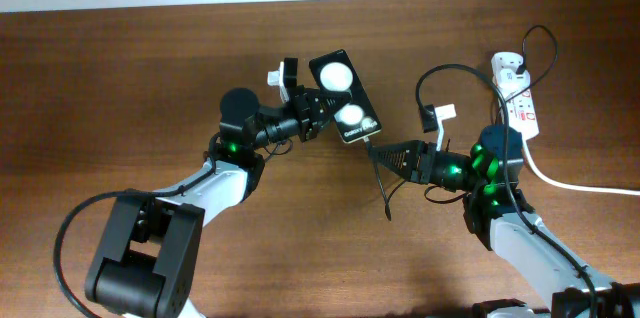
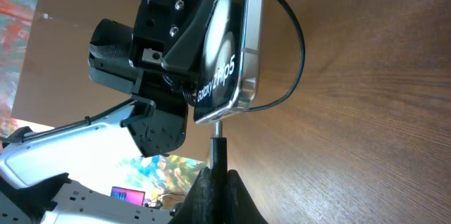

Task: Plug charger to phone and switch on socket
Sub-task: 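Push the plug upward into the phone's port with the right gripper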

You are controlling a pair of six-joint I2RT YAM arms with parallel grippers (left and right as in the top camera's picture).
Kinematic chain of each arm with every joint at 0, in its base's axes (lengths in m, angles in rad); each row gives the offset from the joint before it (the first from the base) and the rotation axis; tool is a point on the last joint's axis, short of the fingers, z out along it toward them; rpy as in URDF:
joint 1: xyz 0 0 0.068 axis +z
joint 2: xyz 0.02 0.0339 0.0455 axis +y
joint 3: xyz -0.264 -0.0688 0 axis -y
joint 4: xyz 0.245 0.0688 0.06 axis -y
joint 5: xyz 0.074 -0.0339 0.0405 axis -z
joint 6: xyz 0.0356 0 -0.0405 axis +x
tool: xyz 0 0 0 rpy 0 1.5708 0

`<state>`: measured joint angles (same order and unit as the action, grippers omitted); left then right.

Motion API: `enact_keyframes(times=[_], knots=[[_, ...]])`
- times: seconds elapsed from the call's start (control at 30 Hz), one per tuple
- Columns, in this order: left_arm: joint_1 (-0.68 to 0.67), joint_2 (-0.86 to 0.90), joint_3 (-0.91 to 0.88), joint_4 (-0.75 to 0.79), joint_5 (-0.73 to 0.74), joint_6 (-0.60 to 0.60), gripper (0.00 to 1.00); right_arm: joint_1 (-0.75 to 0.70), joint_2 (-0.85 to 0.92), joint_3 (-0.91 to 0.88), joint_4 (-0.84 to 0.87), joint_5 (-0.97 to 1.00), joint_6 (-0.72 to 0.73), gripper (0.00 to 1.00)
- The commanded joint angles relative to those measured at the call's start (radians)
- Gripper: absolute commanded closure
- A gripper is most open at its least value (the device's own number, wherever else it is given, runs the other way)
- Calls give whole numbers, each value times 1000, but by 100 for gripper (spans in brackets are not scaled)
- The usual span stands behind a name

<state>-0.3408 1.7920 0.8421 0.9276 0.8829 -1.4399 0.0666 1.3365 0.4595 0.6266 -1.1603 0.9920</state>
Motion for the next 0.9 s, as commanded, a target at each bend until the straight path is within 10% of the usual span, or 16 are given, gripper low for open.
enact_keyframes(times=[0.0, 0.87], knots=[[1, -6, 11, 13, 14, 20, 100, 6, 2, 0, 10, 13, -6, 96], [-13, -6, 11, 14, 12, 21, 100, 38, 2, 0, 16, 77, -6, 96]])
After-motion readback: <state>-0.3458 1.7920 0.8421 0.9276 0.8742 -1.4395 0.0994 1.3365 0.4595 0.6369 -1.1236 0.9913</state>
